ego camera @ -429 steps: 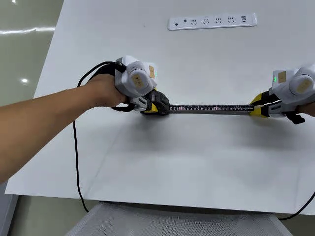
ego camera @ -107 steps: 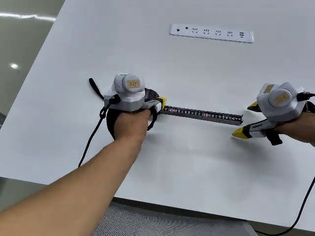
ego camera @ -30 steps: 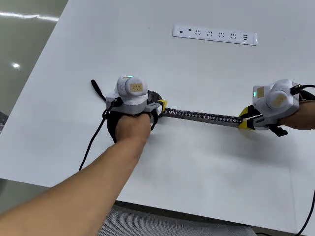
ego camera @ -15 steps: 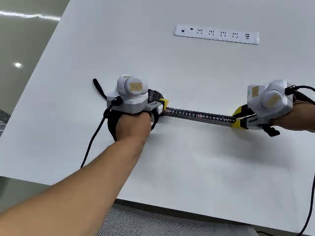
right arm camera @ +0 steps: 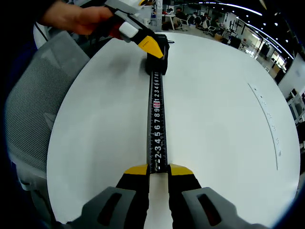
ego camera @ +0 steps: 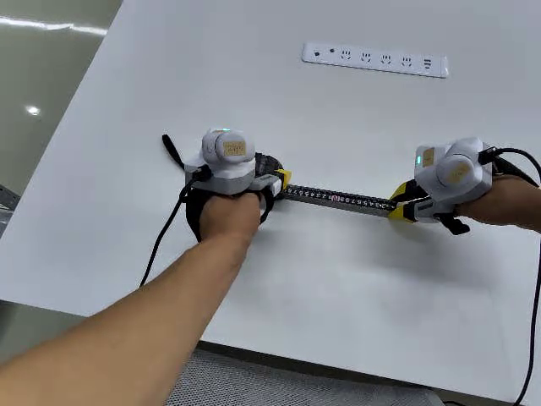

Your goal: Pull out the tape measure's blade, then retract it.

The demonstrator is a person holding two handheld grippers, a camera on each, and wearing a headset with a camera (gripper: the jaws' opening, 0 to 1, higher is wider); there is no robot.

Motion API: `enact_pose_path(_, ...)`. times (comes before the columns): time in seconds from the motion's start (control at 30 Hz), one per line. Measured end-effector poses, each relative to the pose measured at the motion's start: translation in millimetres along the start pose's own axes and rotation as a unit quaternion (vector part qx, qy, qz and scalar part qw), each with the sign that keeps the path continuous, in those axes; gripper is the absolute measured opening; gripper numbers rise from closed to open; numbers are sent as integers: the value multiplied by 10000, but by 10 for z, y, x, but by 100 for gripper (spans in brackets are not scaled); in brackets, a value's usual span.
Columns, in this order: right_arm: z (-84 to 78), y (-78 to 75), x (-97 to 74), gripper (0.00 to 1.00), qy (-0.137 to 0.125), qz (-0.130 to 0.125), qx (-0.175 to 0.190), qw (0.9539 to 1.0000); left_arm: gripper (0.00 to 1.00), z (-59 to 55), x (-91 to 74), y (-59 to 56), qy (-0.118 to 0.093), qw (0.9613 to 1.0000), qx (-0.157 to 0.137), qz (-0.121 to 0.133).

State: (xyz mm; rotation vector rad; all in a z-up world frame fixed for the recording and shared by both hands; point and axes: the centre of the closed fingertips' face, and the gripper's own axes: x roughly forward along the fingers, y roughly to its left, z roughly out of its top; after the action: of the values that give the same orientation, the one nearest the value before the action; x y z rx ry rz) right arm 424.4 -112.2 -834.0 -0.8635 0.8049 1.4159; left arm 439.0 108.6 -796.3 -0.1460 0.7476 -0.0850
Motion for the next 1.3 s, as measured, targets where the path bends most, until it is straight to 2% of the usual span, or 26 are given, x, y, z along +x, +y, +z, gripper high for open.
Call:
enact_pose_path(0.3,32,4,30,10,-25,-3,24,10000,55,1,-11,5,-31,10000,-39,-52)
enact_pose_path(0.6,234,27,145,10,-165,9,-8,9999,55,-7,-13,4,-27,10000,-30,-91)
enact_pose_path(1.3,364,10,212,10,-233,-1,-63,9997,55,10,-11,5,-35,9999,-81,-135)
